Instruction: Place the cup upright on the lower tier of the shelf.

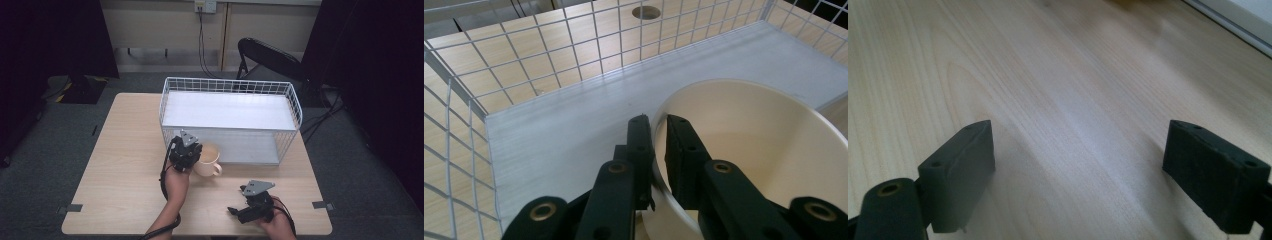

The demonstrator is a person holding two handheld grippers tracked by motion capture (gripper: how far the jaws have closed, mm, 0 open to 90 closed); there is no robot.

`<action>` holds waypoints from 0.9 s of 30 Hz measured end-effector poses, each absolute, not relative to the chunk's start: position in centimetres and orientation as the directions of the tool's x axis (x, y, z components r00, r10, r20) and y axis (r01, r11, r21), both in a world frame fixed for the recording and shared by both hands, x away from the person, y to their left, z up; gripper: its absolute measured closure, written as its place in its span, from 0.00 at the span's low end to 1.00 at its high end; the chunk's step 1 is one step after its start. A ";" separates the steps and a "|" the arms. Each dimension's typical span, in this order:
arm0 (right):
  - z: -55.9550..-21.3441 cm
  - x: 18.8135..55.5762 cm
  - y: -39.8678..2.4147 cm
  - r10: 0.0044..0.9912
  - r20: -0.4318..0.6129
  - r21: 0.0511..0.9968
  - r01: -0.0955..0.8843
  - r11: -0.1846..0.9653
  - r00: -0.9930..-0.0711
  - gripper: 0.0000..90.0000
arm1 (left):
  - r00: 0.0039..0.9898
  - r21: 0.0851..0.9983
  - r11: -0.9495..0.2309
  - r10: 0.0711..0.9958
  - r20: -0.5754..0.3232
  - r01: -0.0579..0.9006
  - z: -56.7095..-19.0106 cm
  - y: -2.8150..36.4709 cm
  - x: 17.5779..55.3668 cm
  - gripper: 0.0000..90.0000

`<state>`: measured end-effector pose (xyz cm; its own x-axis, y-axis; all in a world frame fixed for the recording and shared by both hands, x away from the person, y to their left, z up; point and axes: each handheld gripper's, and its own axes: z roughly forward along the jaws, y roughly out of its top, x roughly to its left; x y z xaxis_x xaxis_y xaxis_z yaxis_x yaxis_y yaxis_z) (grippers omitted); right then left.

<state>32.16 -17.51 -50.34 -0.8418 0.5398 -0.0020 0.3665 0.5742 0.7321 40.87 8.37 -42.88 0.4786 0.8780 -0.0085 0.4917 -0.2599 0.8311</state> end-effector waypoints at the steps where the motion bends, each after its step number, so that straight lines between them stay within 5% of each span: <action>1: -50.3 32.2 -17.5 0.540 -0.002 0.732 0.366 0.574 -0.842 0.14 | 0.475 0.833 -0.254 0.880 -0.012 0.491 -42.9 8.3 40.9 0.91; 27: -50.4 32.2 -17.5 0.540 -0.003 0.732 0.366 0.574 -0.842 0.14 | 0.436 0.839 -0.231 0.900 -0.008 0.493 -43.0 8.7 41.8 0.90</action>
